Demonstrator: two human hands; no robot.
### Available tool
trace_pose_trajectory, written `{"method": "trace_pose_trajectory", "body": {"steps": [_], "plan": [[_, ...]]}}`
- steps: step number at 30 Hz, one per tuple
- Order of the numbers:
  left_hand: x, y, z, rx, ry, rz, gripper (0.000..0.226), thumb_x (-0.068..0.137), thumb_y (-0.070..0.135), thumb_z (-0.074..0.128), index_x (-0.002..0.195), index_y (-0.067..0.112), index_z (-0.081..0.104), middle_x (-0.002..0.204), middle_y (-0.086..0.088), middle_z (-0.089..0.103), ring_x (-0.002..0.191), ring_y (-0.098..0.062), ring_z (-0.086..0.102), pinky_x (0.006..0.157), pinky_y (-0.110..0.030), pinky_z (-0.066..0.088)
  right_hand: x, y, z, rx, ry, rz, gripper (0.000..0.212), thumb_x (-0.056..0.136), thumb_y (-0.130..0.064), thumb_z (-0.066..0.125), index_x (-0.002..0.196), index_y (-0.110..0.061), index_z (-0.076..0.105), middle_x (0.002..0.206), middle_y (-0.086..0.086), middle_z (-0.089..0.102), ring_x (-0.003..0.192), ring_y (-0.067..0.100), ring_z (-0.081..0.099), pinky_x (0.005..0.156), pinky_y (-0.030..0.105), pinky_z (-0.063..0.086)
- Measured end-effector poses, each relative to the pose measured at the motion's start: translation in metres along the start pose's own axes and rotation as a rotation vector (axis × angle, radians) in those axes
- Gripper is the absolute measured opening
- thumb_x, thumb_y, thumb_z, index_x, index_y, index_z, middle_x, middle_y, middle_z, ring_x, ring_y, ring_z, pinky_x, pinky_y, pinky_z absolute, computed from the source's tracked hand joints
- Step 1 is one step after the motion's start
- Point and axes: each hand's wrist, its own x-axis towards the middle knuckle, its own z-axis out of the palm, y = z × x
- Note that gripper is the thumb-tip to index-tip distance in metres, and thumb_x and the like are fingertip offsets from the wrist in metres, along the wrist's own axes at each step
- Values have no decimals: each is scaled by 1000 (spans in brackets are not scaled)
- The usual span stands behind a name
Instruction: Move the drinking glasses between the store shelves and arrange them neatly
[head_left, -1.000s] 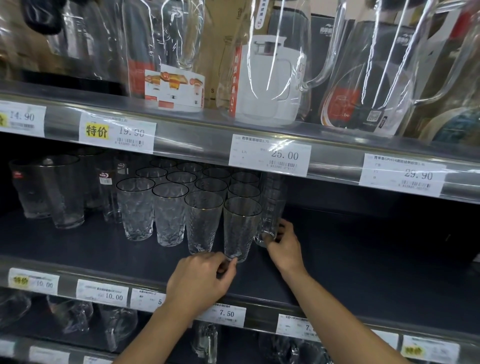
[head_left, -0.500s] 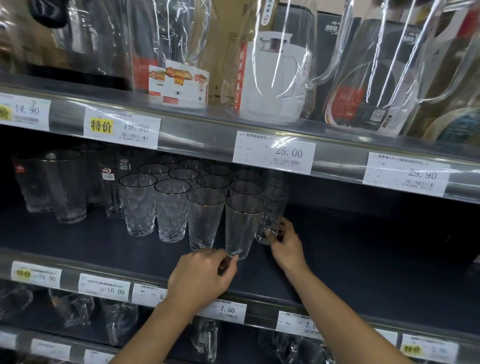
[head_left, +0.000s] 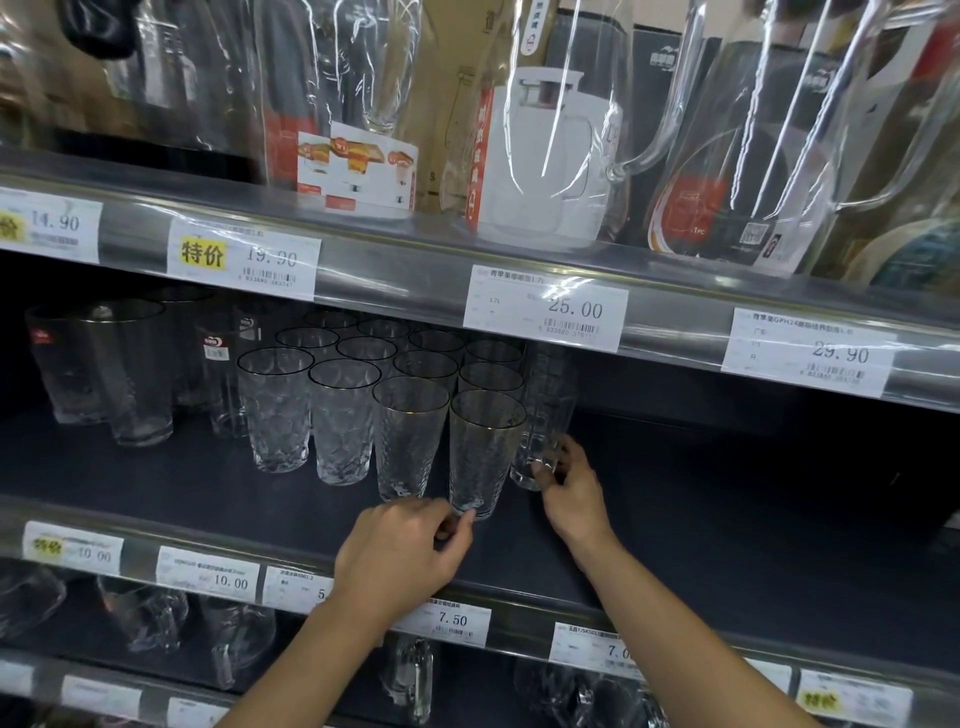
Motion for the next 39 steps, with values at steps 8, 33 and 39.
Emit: {"method": "trace_pose_trajectory", "body": {"steps": [8,33,39], "plan": [[0,1,-5,-44,-72,-9,40,89,49,51,57,24,55,51,11,53,44,-10,52,42,-25,43,-4,-5,-1,-17,-17,49,78,97,-26,61,157,-16,13,146,7,48,140,26,37,117,43,32],[197,-81,-49,-22,-961,260,20,86,21,69,101,12,61,104,-4,62,99,-27,59,80,-31,50,14,-197,10,-1130,-481,-253,33,91,-19,62,123,-10,59,118,4,60,100,23,56,80,31,49],[200,-90,-32,21,-998,288,28,85,25,74,74,21,49,73,5,52,77,-18,53,66,-29,42,24,-181,20,-1156,-487,-229,27,88,-29,69,109,-13,61,112,8,65,104,27,59,98,42,48]]}}
